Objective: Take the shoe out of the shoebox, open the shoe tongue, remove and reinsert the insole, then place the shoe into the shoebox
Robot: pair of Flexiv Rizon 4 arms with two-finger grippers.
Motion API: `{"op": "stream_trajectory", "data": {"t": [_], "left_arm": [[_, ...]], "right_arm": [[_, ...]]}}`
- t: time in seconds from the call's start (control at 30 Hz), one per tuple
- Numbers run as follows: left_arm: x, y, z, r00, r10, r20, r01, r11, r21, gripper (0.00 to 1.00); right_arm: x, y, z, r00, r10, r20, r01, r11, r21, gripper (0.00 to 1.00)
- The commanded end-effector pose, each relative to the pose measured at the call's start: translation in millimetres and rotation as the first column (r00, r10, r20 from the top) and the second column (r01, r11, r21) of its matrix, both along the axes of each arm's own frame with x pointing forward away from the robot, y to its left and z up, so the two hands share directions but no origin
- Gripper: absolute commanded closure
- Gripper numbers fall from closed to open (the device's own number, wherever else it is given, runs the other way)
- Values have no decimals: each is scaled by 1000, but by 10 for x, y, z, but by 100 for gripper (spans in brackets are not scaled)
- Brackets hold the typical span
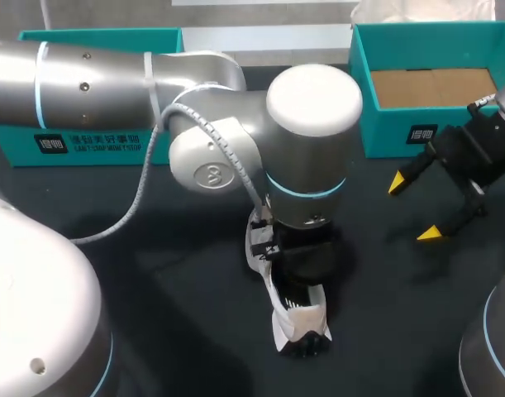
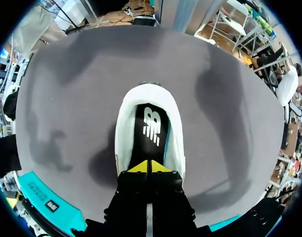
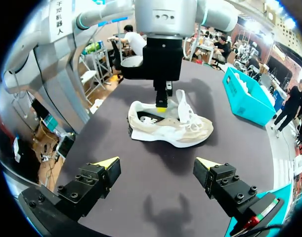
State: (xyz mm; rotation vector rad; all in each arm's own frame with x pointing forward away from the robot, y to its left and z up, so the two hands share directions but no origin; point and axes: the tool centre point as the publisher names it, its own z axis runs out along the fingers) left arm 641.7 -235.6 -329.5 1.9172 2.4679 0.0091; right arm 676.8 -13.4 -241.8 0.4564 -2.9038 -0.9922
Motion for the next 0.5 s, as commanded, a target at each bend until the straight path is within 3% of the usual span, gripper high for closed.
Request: {"op": "stream_trajectory", "data": {"t": [0.03,0.27,0.5], "left_arm": [[77,-9,115,998,48,-28,-48,999,-22,100],[-6,74,130,977,212,-29,-213,973,-92,100],[-32,36,64,994,97,46,-95,994,-52,100]], "right_arm": [[-4,4,-5,1000,-1,0,1,1000,-2,0],[-4,4,-5,1000,-1,0,1,1000,-2,0],[-4,4,-5,1000,-1,0,1,1000,-2,0]]}}
